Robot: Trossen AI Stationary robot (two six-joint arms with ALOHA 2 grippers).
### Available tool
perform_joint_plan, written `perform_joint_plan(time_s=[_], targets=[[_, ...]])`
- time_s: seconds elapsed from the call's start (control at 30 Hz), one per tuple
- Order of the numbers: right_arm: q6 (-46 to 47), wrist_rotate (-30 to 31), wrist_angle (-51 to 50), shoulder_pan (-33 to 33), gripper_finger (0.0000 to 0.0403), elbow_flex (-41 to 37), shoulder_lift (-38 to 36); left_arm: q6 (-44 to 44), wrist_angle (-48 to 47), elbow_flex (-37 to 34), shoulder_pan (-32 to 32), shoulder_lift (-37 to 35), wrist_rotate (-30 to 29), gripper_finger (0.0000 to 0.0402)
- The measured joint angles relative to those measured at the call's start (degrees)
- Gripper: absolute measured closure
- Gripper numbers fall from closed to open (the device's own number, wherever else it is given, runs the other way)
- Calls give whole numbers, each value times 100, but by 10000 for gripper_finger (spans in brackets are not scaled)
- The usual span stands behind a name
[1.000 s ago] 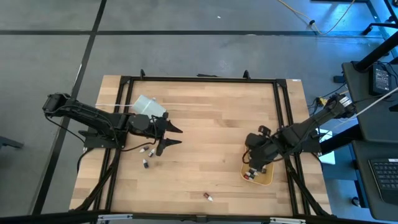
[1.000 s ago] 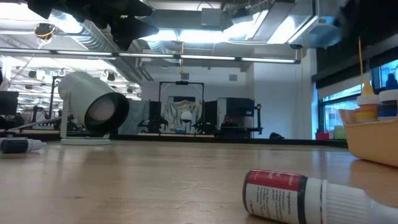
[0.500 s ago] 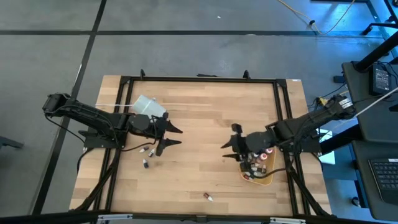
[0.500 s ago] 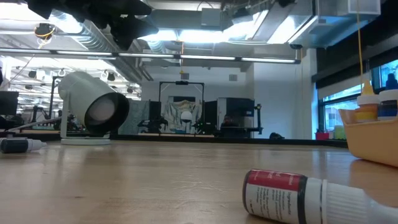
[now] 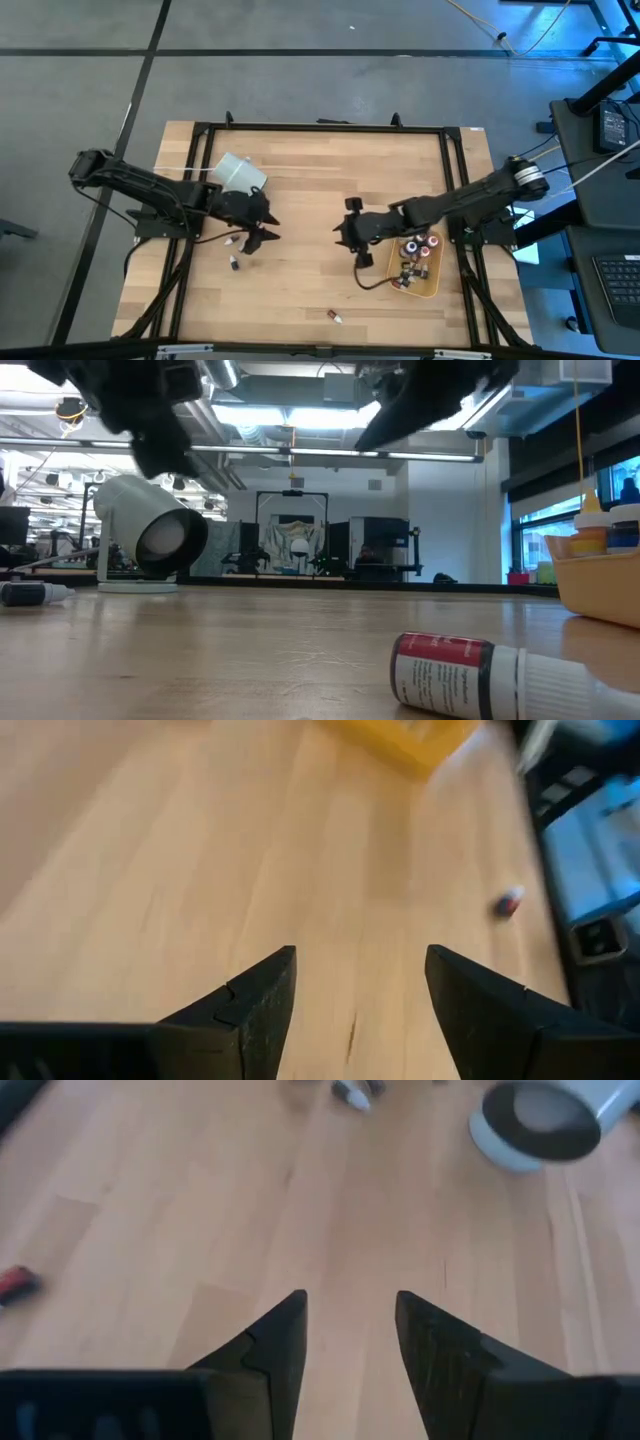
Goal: Pick & Place food coloring
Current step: Put the small pink food coloring bottle into the yellow bin
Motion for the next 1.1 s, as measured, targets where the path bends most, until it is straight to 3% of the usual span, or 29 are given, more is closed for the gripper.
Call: perform_joint_plan(time_s=[0.17, 0.43, 0.7, 1.1], targets=[[0, -1, 181, -220, 247, 0, 373, -916, -1747, 462, -243, 62, -568, 183], [12, -2, 219, -414, 247, 0, 617, -2512, -3442, 538, -592, 127, -627, 185], [17, -2, 304, -410, 247, 0, 622, -2885, -3666, 535, -800, 477, -732, 185], [22, -4, 397, -408, 247, 0, 622, -3280, -4140, 535, -806, 1360, -295, 183]])
